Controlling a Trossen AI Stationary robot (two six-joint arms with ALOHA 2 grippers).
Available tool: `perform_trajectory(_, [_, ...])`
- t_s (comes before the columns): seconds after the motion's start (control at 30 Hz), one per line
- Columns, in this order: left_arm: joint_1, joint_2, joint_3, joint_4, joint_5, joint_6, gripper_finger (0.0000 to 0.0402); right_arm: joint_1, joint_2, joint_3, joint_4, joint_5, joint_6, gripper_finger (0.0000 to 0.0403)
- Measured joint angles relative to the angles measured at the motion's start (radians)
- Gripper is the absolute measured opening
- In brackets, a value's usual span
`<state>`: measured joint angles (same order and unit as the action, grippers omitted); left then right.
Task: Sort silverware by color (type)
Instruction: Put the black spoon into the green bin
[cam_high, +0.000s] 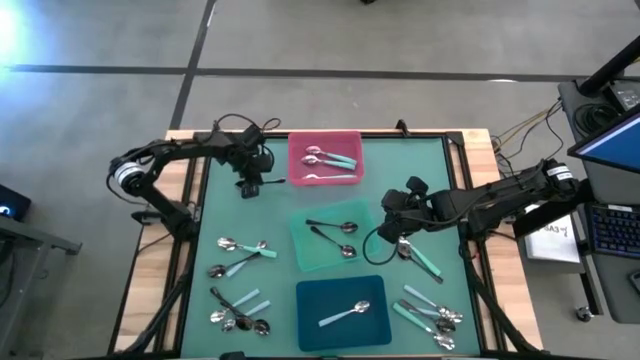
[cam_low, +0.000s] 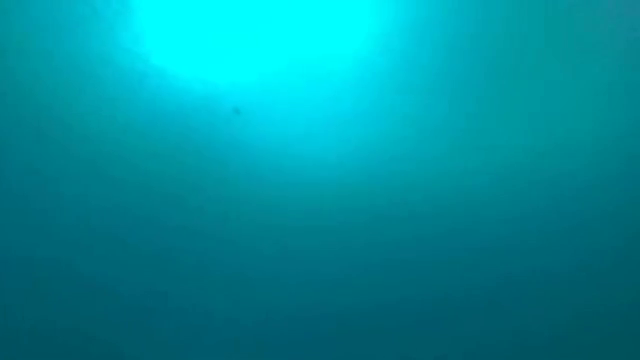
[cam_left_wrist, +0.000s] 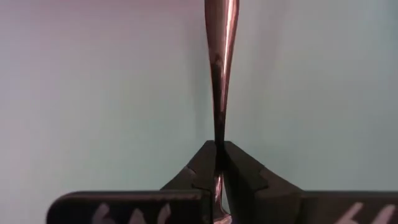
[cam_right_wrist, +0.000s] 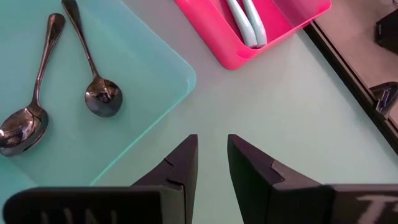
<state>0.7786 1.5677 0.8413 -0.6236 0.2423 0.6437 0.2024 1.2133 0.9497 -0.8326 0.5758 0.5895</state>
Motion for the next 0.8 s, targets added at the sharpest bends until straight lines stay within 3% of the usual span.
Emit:
perform_trajectory(0.23, [-0.027, -0.048, 0.097, -0.019, 0.02, -0.059, 0.0001, 0.0, 0.0, 0.0, 0.0, -0.001, -0.011, 0.0079])
perform_trajectory(0.4, [-0.102, -0.09, 0.18, -0.009, 0.123, -0.139, 0.0001, 0.0, 0.0, 0.0, 0.0, -0.001, -0.011, 0.0079])
perform_trajectory(0.6, [-0.305, -0.118, 0.239, 0.028, 0.138, -0.227, 0.0, 0.0, 0.0, 0.0, 0.0, -0.002, -0.014, 0.0079])
perform_trajectory(0.8, [-0.56, -0.094, 0.243, 0.236, 0.136, -0.36, 0.0, 0.0, 0.0, 0.0, 0.0, -0.002, -0.014, 0.0079])
